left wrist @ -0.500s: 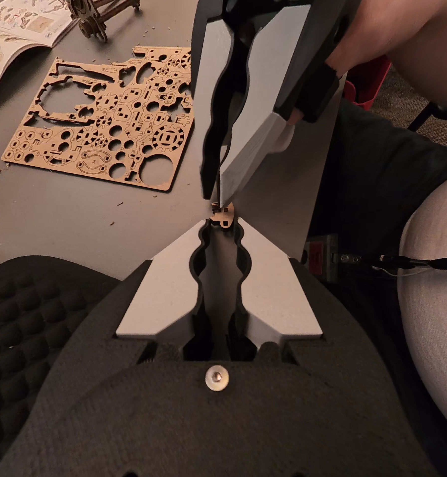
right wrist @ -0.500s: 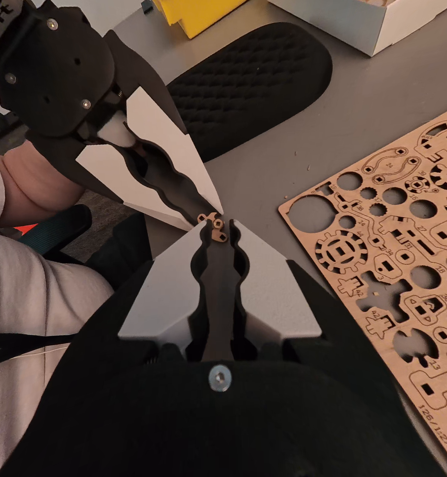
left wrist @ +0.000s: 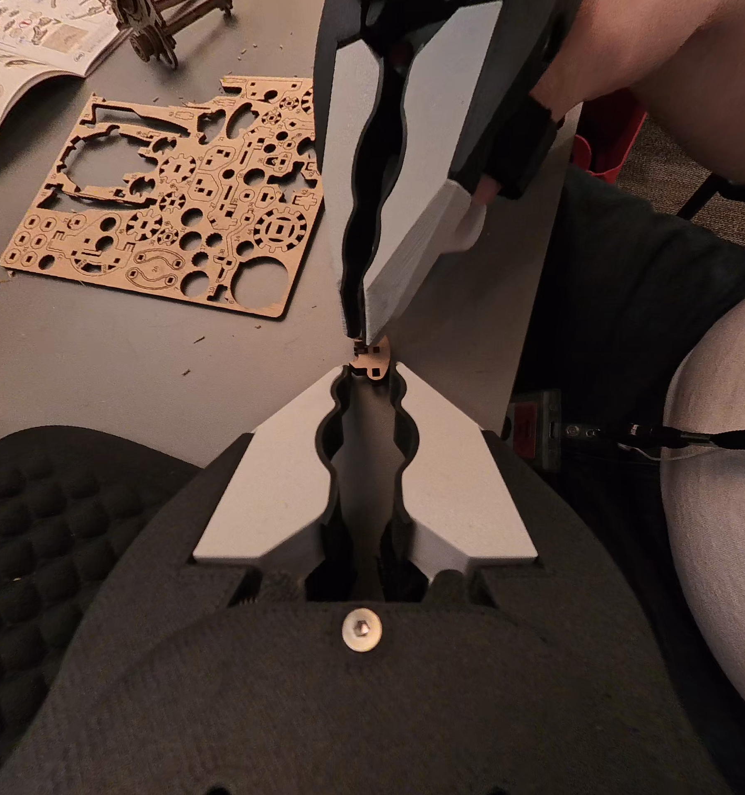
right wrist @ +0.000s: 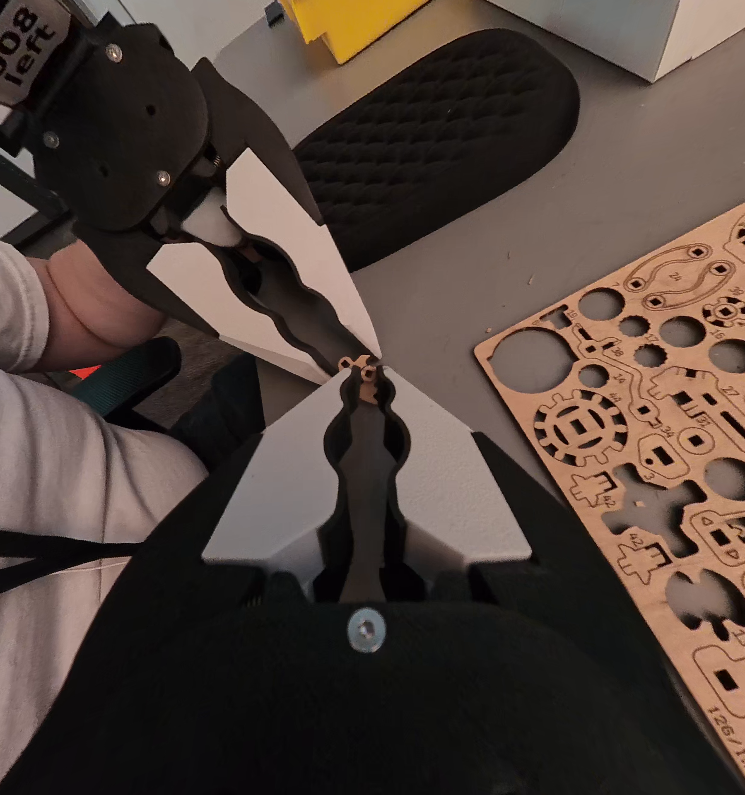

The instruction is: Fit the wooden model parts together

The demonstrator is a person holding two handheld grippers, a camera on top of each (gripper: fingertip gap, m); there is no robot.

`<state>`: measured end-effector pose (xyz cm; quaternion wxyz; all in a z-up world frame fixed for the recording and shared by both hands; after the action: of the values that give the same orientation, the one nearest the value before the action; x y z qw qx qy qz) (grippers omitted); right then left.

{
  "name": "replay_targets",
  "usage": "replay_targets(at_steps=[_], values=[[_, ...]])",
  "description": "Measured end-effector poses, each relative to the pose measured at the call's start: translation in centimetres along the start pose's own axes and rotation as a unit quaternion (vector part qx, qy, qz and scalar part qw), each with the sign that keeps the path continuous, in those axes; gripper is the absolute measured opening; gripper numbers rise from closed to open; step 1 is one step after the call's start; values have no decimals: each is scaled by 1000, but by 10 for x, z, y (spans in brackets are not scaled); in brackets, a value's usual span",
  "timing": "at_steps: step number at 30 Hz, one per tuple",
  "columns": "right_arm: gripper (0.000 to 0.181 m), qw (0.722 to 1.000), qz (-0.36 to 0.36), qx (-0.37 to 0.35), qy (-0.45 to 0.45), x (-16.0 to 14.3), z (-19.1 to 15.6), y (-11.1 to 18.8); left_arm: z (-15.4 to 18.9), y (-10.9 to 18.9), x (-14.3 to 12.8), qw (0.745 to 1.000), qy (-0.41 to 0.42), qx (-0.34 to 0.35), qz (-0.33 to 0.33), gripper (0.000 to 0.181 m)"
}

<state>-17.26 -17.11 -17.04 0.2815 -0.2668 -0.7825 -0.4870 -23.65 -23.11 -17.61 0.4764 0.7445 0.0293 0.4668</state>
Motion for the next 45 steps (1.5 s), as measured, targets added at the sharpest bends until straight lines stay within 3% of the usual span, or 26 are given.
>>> replay_targets(at_steps=[3,6,11,13,21,38,45], values=[[5,1000,3,10,16,1,-1,2,0,0,0,1000,0,0,0,17],[6,994,-5,10,109,3,-4,4,0,0,0,1000,0,-3,0,17],[6,944,-60,-24,324,7,-4,6,0,0,0,1000,1,-17,0,17],[6,928,-74,-12,366,10,-5,5,0,0,0,1000,4,-20,0,17],[5,924,-79,39,372,18,-5,2,0,0,0,1000,4,-20,0,17],[5,917,-130,22,377,14,-3,-3,0,0,0,1000,5,-21,0,17],[5,892,-168,10,419,17,-6,-4,0,0,0,1000,5,-22,0,17]])
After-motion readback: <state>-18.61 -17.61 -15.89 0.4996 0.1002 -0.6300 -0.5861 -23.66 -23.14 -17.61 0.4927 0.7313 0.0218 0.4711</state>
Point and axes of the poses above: each gripper's, where its closed fingertips meet, y back along the fingers, x out of its top, z = x × y across the jaws, the point moved 6 cm from there along y, back along the fingers, and after that the axes turned 7 degrees about -z, right-handed, at the moved point
